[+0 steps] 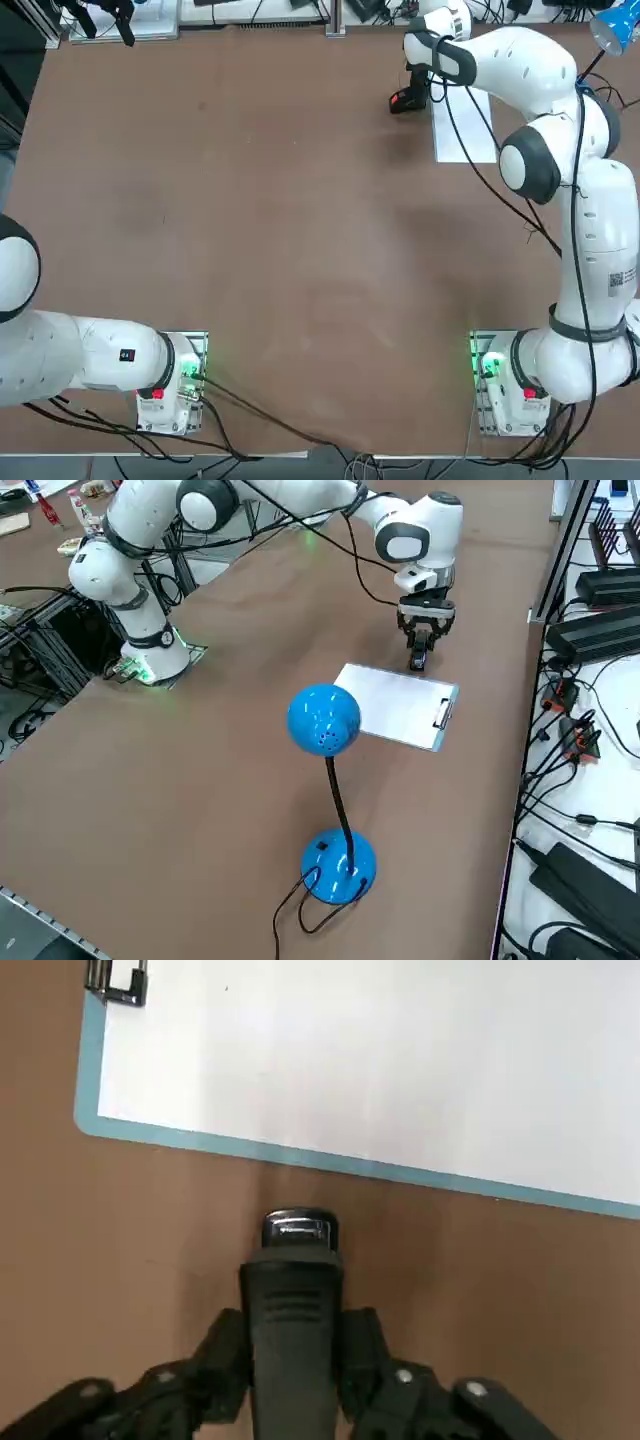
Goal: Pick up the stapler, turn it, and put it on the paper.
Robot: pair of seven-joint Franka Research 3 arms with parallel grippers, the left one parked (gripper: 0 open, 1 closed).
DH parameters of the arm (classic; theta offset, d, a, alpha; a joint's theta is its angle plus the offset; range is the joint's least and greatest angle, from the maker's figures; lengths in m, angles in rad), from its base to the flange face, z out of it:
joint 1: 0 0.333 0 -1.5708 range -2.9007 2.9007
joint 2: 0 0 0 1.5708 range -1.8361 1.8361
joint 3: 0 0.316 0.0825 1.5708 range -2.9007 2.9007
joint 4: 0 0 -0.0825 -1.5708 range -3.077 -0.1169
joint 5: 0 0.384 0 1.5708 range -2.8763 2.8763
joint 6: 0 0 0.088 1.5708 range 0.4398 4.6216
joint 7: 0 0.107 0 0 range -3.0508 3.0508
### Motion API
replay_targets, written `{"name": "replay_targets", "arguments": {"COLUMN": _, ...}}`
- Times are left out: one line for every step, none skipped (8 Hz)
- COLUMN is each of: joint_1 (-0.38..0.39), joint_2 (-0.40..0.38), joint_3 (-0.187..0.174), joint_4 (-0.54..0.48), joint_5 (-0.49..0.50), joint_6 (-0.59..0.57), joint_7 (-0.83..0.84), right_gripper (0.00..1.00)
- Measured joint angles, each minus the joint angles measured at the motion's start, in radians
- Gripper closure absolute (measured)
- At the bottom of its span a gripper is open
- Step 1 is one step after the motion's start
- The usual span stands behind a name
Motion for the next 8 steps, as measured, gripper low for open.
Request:
{"name": "replay_targets", "arguments": {"joint_1": 0.000, "joint_2": 0.000, "joint_3": 0.000, "joint_4": 0.003, "joint_5": -0.003, "joint_6": 0.000, "joint_7": -0.012, "right_gripper": 0.58}}
{"name": "replay_targets", "arguments": {"joint_1": 0.000, "joint_2": -0.001, "joint_3": 0.000, "joint_4": 0.010, "joint_5": -0.006, "joint_6": -0.005, "joint_7": -0.043, "right_gripper": 0.58}}
{"name": "replay_targets", "arguments": {"joint_1": 0.000, "joint_2": -0.005, "joint_3": 0.000, "joint_4": 0.021, "joint_5": -0.009, "joint_6": -0.023, "joint_7": -0.091, "right_gripper": 0.58}}
{"name": "replay_targets", "arguments": {"joint_1": 0.000, "joint_2": -0.020, "joint_3": -0.001, "joint_4": 0.033, "joint_5": -0.012, "joint_6": -0.047, "joint_7": -0.155, "right_gripper": 0.58}}
{"name": "replay_targets", "arguments": {"joint_1": -0.001, "joint_2": -0.047, "joint_3": -0.002, "joint_4": 0.044, "joint_5": -0.013, "joint_6": -0.069, "joint_7": -0.228, "right_gripper": 0.58}}
{"name": "replay_targets", "arguments": {"joint_1": -0.003, "joint_2": -0.085, "joint_3": -0.004, "joint_4": 0.051, "joint_5": -0.014, "joint_6": -0.104, "joint_7": -0.316, "right_gripper": 0.58}}
{"name": "replay_targets", "arguments": {"joint_1": -0.006, "joint_2": -0.123, "joint_3": -0.006, "joint_4": 0.051, "joint_5": -0.015, "joint_6": -0.158, "joint_7": -0.422, "right_gripper": 0.58}}
{"name": "replay_targets", "arguments": {"joint_1": -0.011, "joint_2": -0.153, "joint_3": -0.009, "joint_4": 0.046, "joint_5": -0.016, "joint_6": -0.218, "joint_7": -0.551, "right_gripper": 0.58}}
